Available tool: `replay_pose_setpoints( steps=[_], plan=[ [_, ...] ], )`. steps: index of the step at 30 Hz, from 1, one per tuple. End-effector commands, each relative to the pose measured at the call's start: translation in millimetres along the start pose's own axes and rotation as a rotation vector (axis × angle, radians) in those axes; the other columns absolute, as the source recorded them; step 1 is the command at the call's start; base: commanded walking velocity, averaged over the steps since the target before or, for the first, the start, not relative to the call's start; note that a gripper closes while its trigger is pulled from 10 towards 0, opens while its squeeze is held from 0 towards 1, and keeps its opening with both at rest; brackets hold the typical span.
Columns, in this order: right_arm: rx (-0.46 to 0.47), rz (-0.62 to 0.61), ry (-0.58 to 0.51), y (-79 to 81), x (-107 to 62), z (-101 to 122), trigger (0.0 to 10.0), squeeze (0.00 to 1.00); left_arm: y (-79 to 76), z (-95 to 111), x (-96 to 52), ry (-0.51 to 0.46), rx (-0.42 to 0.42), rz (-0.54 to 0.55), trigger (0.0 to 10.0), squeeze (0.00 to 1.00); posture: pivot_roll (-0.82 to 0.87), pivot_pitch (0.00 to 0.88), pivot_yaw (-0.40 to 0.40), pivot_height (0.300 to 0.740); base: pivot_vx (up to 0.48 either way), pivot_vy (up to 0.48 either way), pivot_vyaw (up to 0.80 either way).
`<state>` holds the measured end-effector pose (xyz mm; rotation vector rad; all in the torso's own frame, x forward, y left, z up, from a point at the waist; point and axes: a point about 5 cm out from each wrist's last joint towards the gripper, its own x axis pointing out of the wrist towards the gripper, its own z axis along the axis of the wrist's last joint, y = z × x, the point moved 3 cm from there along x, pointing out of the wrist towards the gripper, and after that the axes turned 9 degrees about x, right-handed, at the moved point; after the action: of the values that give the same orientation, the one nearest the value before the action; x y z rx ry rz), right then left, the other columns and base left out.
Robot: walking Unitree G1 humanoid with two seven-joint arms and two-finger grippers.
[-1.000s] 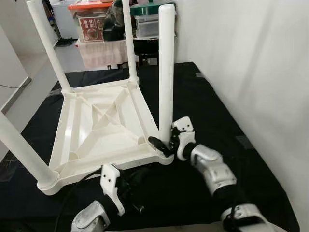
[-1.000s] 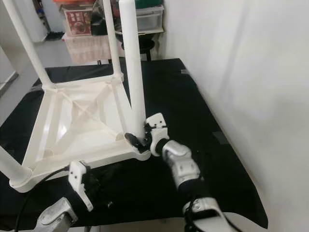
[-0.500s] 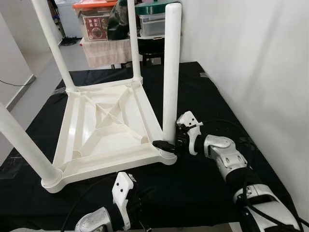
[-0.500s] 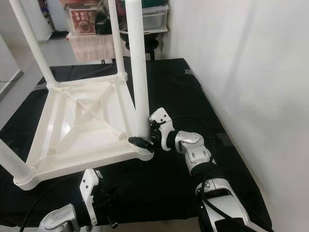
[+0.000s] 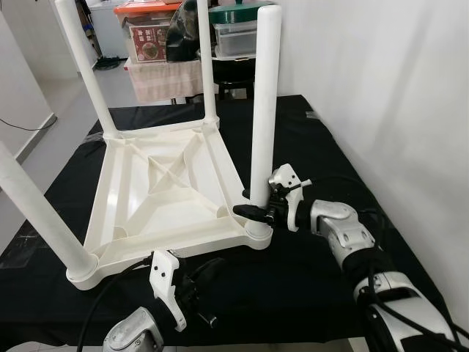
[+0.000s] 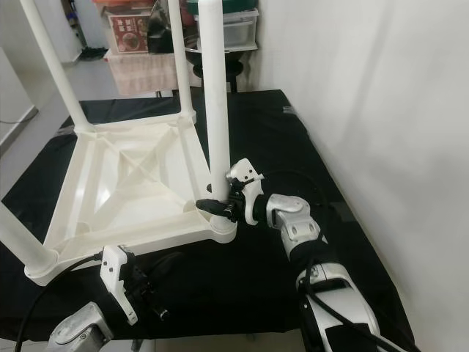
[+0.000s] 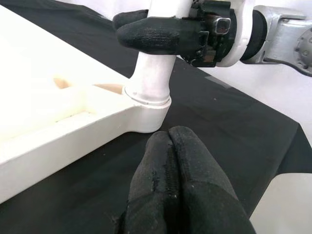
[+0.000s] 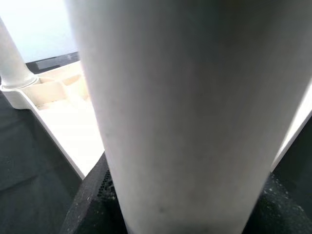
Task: Building children table
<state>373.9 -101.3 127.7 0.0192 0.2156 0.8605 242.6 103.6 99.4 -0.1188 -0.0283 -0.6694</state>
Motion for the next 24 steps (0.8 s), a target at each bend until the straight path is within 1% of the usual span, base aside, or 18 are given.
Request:
replay_pose_setpoints(
  steps=[1,2,4,5,6,7,8,9,10,11,14,15,16,18,21,22,23,24],
  plan=[
    [0.099,-0.362,0.01,1.3,-2.2,-39,0.0,0.0,4.5,-1,-3.4,-0.001,-0.021,0.038,10.0,0.0,0.01,0.0,0.015,0.74,0.0,0.0,0.0],
    [0.143,-0.464,-0.003,21.9,-2.8,-53,0.0,0.0,6.5,-1,-4.2,0.0,-0.024,0.047,10.0,0.0,0.0,0.0,0.042,0.74,0.0,0.0,0.0],
    [0.143,-0.464,-0.003,21.9,-2.8,-53,0.0,0.0,6.5,-1,-4.2,0.0,-0.024,0.047,10.0,0.0,0.0,0.0,0.042,0.74,0.0,0.0,0.0],
    [0.175,-0.506,-0.014,35.9,-3.6,-58,0.0,0.0,7.9,-2,-4.6,0.001,-0.025,0.053,10.0,0.0,0.0,0.0,0.042,0.74,0.0,0.0,0.0],
    [0.175,-0.506,-0.014,35.9,-3.6,-58,0.0,0.0,7.9,-2,-4.6,0.001,-0.025,0.053,10.0,0.0,0.0,0.0,0.042,0.74,0.0,0.0,0.0],
    [0.173,-0.47,-0.018,41.6,6.0,-54,0.0,0.0,8.5,-2,-3.0,0.006,-0.023,0.045,10.0,0.0,-0.01,0.0,0.049,0.74,0.0,0.0,0.0],
    [0.154,-0.457,-0.018,40.5,13.9,-49,0.0,0.0,8.5,-2,-1.6,0.01,-0.02,0.037,10.0,0.0,0.0,0.0,0.042,0.74,0.0,0.0,0.0],
    [0.154,-0.457,-0.018,40.5,13.9,-49,0.0,0.0,8.5,-2,-1.6,0.01,-0.02,0.037,10.0,0.0,0.0,0.0,0.042,0.74,0.0,0.0,0.0],
    [0.12,-0.446,-0.006,40.0,20.7,-45,5.9,0.0,9.0,-2,-1.0,0.008,-0.018,0.041,10.0,0.0,0.0,0.0,0.04,0.74,0.0,0.0,0.0],
    [0.107,-0.434,0.003,40.4,25.5,-44,10.0,0.0,9.4,-2,-0.9,0.007,-0.014,0.048,10.0,0.0,0.0,0.0,0.038,0.74,0.0,0.0,0.0],
    [0.125,-0.372,-0.007,43.3,31.7,-39,10.0,0.0,10.2,-2,-0.9,0.005,-0.003,0.07,10.0,0.0,0.01,0.0,0.031,0.74,0.0,0.0,0.0],
    [0.134,-0.334,-0.016,42.9,32.9,-36,10.0,0.99,10.1,-2,-0.6,0.005,-0.002,0.072,10.0,0.0,0.02,0.0,0.028,0.74,0.0,0.0,0.0],
    [0.134,-0.334,-0.016,42.9,32.9,-36,10.0,0.99,10.1,-2,-0.6,0.005,-0.002,0.072,10.0,0.0,0.02,0.0,0.028,0.74,0.0,0.0,0.0],
    [0.134,-0.262,-0.086,38.1,32.4,-12,10.0,1.0,9.6,-3,0.4,0.003,-0.004,0.073,10.0,0.0,0.02,0.0,0.024,0.74,0.0,0.0,0.0],
    [0.13,-0.242,-0.115,37.4,31.1,-1,10.0,1.0,9.5,-3,0.8,0.002,-0.007,0.072,10.0,0.0,0.02,0.0,0.024,0.74,0.0,0.0,0.0],
    [0.107,-0.167,-0.142,35.7,29.1,13,10.0,0.98,8.9,-3,1.7,0.0,-0.013,0.069,10.0,0.0,0.01,0.0,0.023,0.74,0.0,0.0,0.0],
    [0.107,-0.167,-0.142,35.7,29.1,13,10.0,0.98,8.9,-3,1.7,0.0,-0.013,0.069,10.0,0.0,0.01,0.0,0.023,0.74,0.0,0.0,0.0],
    [0.055,-0.105,-0.123,31.4,26.1,20,10.0,0.34,8.1,-3,2.8,-0.002,-0.018,0.066,10.0,0.0,0.01,0.0,0.015,0.74,0.0,0.0,0.0]
  ],
)
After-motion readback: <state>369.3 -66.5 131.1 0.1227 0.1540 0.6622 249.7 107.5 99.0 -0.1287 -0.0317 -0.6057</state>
